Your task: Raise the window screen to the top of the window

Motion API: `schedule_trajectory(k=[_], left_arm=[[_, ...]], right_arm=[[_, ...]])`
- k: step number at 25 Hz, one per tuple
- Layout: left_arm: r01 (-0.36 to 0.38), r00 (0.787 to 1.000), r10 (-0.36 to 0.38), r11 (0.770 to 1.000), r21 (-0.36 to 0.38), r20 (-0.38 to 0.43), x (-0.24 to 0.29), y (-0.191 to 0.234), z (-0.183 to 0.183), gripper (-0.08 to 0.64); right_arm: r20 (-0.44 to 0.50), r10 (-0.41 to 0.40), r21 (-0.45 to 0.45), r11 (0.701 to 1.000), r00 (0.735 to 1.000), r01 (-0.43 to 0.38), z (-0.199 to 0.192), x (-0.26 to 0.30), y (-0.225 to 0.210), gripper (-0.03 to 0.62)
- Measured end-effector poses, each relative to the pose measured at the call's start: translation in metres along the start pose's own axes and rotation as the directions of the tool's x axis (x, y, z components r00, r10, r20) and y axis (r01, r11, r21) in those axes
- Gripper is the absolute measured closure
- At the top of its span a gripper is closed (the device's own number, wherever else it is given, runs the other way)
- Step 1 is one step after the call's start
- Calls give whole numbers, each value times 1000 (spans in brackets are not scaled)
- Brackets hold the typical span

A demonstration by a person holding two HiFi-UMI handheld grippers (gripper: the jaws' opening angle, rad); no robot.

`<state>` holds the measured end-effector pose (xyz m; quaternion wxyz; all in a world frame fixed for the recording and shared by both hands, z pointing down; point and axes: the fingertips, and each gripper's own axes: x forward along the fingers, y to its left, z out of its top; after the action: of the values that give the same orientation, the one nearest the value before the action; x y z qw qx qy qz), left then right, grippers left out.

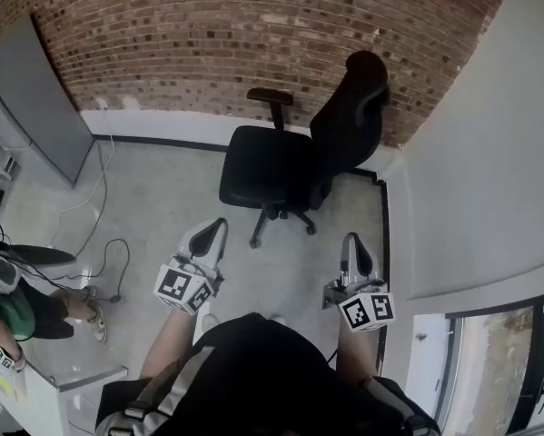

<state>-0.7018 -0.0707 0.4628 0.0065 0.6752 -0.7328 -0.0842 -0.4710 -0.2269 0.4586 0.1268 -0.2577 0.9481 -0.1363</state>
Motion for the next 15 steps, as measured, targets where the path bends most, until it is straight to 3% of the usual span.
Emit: schedule_trajectory(k=[8, 15], left_arm=[[149, 989, -148, 988, -36, 18, 59, -87, -22, 558], [276, 961, -278, 959, -61, -13, 81, -142, -38, 558]], right_arm=[[35, -139, -49, 989, 990, 141, 36, -72, -77, 591], [75, -244, -72, 966, 967, 249, 47, -128, -102, 591]])
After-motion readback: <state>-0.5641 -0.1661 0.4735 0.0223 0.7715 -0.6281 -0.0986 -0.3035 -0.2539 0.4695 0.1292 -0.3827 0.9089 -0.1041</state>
